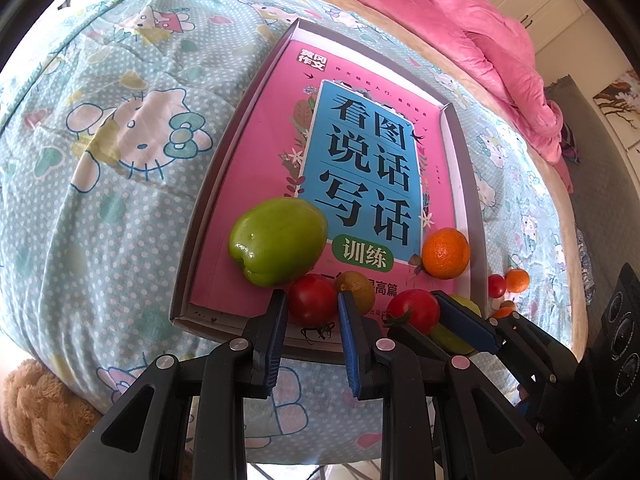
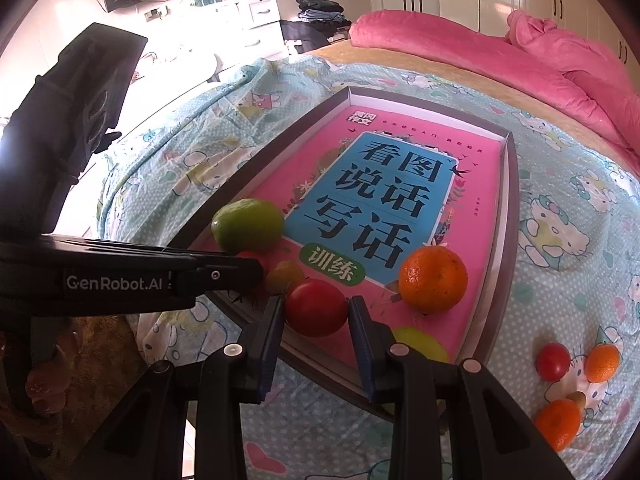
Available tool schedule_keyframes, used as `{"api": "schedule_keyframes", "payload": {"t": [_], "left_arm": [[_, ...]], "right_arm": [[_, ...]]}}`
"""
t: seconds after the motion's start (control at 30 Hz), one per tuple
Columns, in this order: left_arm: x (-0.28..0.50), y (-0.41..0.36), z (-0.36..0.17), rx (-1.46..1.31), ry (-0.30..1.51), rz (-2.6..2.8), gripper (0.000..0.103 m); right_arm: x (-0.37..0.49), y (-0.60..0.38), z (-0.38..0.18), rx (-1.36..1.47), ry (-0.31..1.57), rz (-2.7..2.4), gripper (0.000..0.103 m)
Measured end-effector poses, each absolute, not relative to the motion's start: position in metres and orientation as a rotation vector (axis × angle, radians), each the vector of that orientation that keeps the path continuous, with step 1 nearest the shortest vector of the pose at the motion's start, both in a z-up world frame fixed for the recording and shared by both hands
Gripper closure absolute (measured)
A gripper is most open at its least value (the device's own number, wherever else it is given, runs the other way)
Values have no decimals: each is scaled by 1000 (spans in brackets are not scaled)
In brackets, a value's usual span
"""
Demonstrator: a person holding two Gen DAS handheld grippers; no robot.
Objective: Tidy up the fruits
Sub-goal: 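Lower and release the tomato onto the book with the left tool while the right tool releases its tomato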
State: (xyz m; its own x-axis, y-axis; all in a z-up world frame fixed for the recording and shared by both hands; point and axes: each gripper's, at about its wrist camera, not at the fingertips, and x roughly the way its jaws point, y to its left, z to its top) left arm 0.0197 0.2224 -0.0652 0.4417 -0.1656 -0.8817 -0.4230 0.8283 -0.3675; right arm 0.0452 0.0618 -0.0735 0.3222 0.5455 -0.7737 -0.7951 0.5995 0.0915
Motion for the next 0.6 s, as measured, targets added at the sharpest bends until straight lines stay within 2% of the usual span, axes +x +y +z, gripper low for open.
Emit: {"api": "schedule_keyframes", "payload": {"t": [0.6], "left_arm": [[20,222,-65,-603,1121,174,77]], "right_arm": [[44,61,-80,-345,896,885,69]]}}
